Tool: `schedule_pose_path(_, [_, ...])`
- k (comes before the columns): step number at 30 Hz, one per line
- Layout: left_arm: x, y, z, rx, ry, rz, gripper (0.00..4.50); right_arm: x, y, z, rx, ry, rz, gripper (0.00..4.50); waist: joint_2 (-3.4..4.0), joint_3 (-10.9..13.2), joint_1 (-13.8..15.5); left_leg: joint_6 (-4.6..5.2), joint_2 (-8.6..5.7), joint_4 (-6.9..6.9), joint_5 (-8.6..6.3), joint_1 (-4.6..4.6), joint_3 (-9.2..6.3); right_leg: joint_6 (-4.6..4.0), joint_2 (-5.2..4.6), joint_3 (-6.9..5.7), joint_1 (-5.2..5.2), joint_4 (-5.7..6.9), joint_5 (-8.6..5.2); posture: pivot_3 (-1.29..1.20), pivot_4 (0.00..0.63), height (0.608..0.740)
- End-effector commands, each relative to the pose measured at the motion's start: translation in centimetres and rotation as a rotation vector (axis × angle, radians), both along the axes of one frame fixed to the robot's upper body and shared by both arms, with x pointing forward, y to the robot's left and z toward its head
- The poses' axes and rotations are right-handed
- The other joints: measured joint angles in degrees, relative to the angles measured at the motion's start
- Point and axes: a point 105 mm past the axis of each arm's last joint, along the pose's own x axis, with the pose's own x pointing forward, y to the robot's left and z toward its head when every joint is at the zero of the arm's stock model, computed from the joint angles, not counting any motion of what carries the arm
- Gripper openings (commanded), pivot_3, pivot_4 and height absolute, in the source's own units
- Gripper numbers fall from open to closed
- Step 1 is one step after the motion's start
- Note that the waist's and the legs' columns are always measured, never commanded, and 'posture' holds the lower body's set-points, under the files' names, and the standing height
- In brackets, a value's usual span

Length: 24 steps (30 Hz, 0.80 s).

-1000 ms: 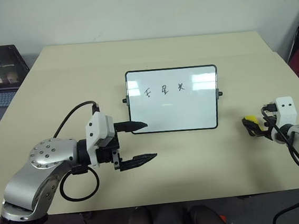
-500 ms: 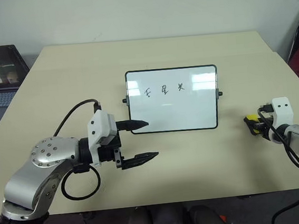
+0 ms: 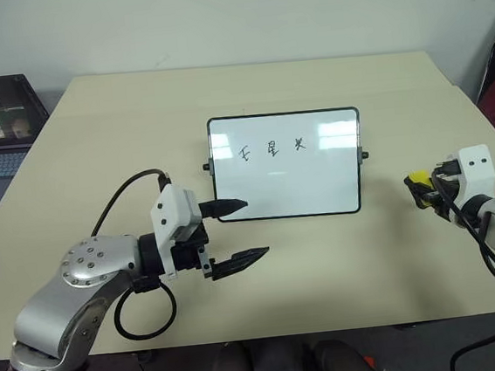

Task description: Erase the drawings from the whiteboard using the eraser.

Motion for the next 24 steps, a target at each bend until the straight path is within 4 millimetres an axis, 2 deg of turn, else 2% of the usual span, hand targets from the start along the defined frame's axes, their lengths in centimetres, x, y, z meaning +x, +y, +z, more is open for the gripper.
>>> schedule_pose_path(1, [0.8, 1.3, 1.5, -0.022, -0.105, 0.137, 4.5, -1.2, 1.2, 1.3, -0.018, -0.039, 0.055, 1.22, 0.0, 0.0, 0.0, 0.0, 0.0, 0.0, 0.0, 0.0, 0.0, 0.0, 0.0, 0.0, 0.0, -0.01, 0.0, 0.0, 0.15, 0.74])
schedule_pose_path(2, [1.3, 1.8, 1.7, -0.036, -0.126, 0.197, 4.5, -1.5, 2.0, 1.3, -0.017, -0.039, 0.093, 1.22, 0.0, 0.0, 0.0, 0.0, 0.0, 0.0, 0.0, 0.0, 0.01, 0.0, -0.01, 0.01, 0.0, 0.0, 0.0, 0.0, 0.15, 0.74])
schedule_pose_path(4, [2.1, 3.2, 1.6, -0.07, -0.145, 0.331, 4.5, -2.8, 4.9, 1.2, 0.016, -0.016, 0.252, 1.22, 0.0, 0.0, 0.0, 0.0, 0.0, 0.01, 0.0, 0.0, 0.0, 0.0, -0.01, 0.01, 0.0, 0.0, 0.0, 0.0, 0.15, 0.74])
schedule_pose_path(6, [2.2, 3.8, 1.4, -0.082, -0.142, 0.379, 4.5, -3.5, 6.4, 1.3, 0.045, -0.008, 0.328, 1.22, 0.0, 0.0, -0.2, 0.0, 0.02, 0.01, 0.0, 0.0, -0.01, 0.0, 0.0, 0.0, 0.0, 0.0, 0.0, 0.0, 0.15, 0.74])
schedule_pose_path(10, [2.6, 6.5, 0.4, -0.11, -0.142, 0.551, 4.5, -3.6, 10.0, 3.1, 0.102, -0.056, 0.494, 1.22, 0.0, 0.0, -0.3, 0.0, 0.02, 0.02, 0.0, 0.04, 0.0, 0.0, 0.0, 0.05, 0.02, 0.02, 0.01, 0.0, 0.15, 0.74])
schedule_pose_path(14, [2.8, 7.9, 0.3, -0.116, -0.132, 0.613, 4.5, -4.2, 12.4, 4.3, 0.132, -0.083, 0.618, 1.22, -0.05, 0.0, 0.1, 0.01, 0.03, 0.02, 0.0, 0.03, -0.12, 0.0, 0.01, -0.08, 0.02, 0.05, 0.01, 0.0, 0.15, 0.74])
schedule_pose_path(16, [3.0, 9.4, 0.1, -0.097, -0.125, 0.668, 4.5, -4.7, 13.8, 4.9, 0.134, -0.093, 0.697, 1.22, -0.06, 0.0, 0.3, 0.01, 0.0, 0.02, 0.0, -0.03, -0.13, 0.0, 0.0, -0.1, 0.02, 0.01, 0.0, 0.0, 0.15, 0.74])
schedule_pose_path(19, [3.3, 10.7, -0.3, -0.064, -0.115, 0.706, 4.5, -4.4, 15.1, 5.8, 0.134, -0.125, 0.742, 1.22, -0.07, 0.0, 0.1, 0.01, 0.0, 0.03, 0.0, -0.05, -0.11, 0.0, -0.02, -0.07, -0.01, 0.0, 0.01, 0.0, 0.15, 0.74])
schedule_pose_path(24, [3.6, 10.1, 0.7, -0.068, -0.13, 0.626, 4.5, -3.0, 16.4, 7.1, 0.088, -0.202, 0.758, 1.22, -0.12, 0.0, 0.1, 0.01, 0.02, 0.03, 0.0, -0.05, -0.15, -0.01, -0.02, -0.12, -0.03, 0.03, 0.01, 0.0, 0.15, 0.74])
